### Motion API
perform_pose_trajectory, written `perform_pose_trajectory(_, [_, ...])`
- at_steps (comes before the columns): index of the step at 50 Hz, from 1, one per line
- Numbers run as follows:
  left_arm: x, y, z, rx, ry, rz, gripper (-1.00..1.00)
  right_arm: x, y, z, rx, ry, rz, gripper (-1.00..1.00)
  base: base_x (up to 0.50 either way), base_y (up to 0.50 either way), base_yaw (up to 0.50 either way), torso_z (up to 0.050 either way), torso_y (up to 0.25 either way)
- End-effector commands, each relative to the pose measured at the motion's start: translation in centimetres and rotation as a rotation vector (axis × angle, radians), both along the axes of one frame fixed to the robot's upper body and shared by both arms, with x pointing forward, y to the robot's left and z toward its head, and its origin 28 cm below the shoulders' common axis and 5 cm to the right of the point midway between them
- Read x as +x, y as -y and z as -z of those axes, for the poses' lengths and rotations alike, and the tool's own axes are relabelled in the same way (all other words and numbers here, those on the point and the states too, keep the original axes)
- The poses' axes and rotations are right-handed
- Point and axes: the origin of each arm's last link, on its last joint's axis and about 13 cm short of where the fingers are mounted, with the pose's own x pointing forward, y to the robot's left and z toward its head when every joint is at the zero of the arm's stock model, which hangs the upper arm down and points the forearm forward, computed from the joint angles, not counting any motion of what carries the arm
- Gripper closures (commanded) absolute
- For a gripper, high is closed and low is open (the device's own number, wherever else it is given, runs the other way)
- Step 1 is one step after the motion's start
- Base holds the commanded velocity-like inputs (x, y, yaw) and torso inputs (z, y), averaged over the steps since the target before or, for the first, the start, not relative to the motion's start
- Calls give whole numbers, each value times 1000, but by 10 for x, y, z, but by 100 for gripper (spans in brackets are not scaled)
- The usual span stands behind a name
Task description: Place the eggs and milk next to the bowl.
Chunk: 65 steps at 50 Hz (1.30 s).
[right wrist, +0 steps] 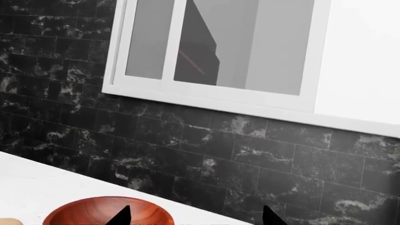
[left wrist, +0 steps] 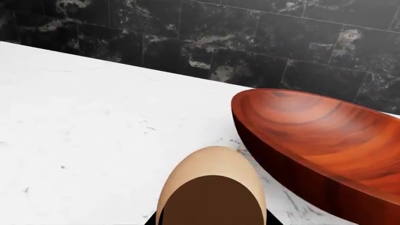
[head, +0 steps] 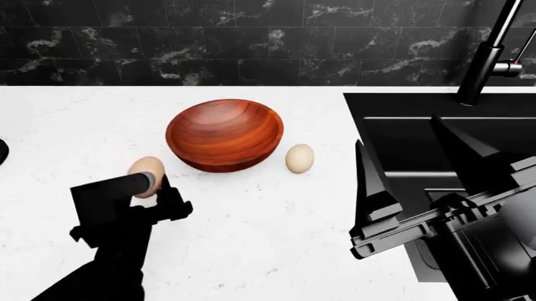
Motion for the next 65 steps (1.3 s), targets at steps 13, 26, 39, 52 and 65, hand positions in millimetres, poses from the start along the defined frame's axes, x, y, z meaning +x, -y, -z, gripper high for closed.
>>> perform_pose_trajectory(13, [18,1,9,-6,-42,9,100,3,1,7,11,-16,5,-100,0,0,0,0,0])
perform_pose_trajectory(26, [26,-3,16,0,-70,-18,100,3,2,8,12,-17,9,-100,0,0,0,0,0])
perform_pose_trajectory(39, [33,-6,24,-2,-97,-49,100,2,2,7,14,-13,11,-100,2,0,0,0,0])
perform_pose_trajectory(52, [34,-5,24,-5,-103,-51,100,0,3,6,13,-9,15,-100,2,0,0,0,0])
perform_pose_trajectory(65, [35,-5,28,-5,-122,-44,100,-1,3,6,13,-10,18,-100,2,1,0,0,0])
